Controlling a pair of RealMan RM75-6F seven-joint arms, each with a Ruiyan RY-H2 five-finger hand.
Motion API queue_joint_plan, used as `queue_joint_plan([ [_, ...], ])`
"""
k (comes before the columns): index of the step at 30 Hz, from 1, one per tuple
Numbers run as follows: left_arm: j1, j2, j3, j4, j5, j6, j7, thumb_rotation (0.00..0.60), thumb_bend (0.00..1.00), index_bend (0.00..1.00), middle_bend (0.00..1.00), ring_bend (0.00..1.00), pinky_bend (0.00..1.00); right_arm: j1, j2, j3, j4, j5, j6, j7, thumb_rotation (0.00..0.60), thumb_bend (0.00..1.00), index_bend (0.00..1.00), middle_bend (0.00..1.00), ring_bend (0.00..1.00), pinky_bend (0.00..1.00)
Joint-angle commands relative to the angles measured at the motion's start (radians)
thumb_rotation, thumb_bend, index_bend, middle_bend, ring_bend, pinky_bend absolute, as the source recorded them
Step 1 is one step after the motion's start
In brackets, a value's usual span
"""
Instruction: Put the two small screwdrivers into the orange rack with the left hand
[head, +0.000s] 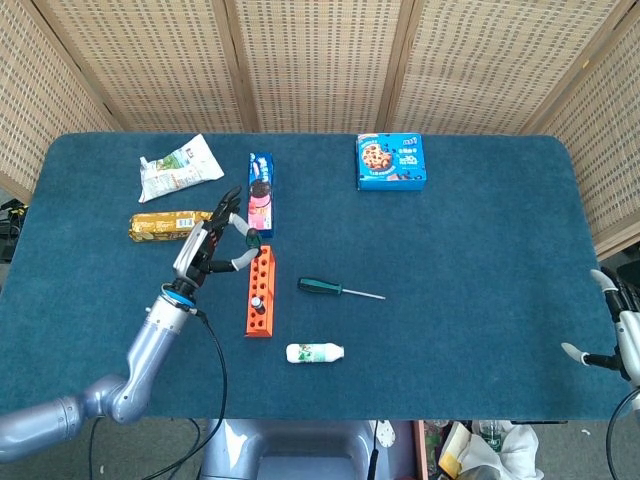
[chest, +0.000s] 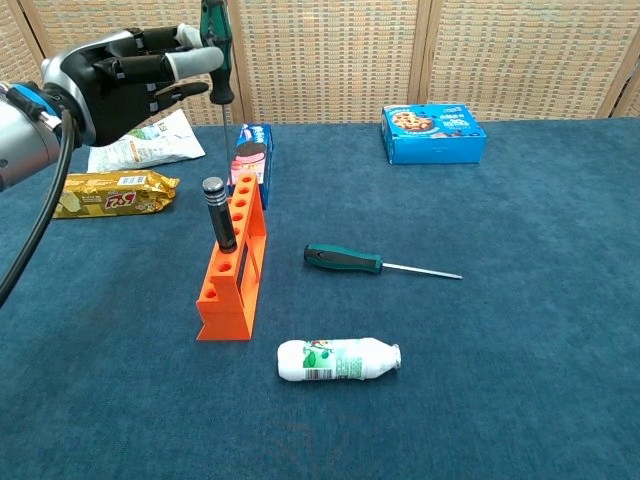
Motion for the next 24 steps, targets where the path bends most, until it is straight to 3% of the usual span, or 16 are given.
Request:
queue_joint_plan([
  [1, -0.001, -0.005, 0.003, 0.006, 0.0, 0.001, -0.002, 0.6, 0.55, 0.66, 0.0, 0.0, 0.0, 0.001, 0.0, -0.001, 0.001, -0.002, -0.001, 0.001, 0.6, 0.0, 0.0, 0.0, 0.0, 0.0],
  [24, -0.014, -0.023, 0.011, 0.034, -0.007, -0.007, 0.001, 0.6, 0.55, 0.66, 0.0, 0.0, 0.0, 0.001, 0.002, 0.001, 0.004, 0.001, -0.004, 0.01, 0.6, 0.0, 0.0, 0.0, 0.0, 0.0],
])
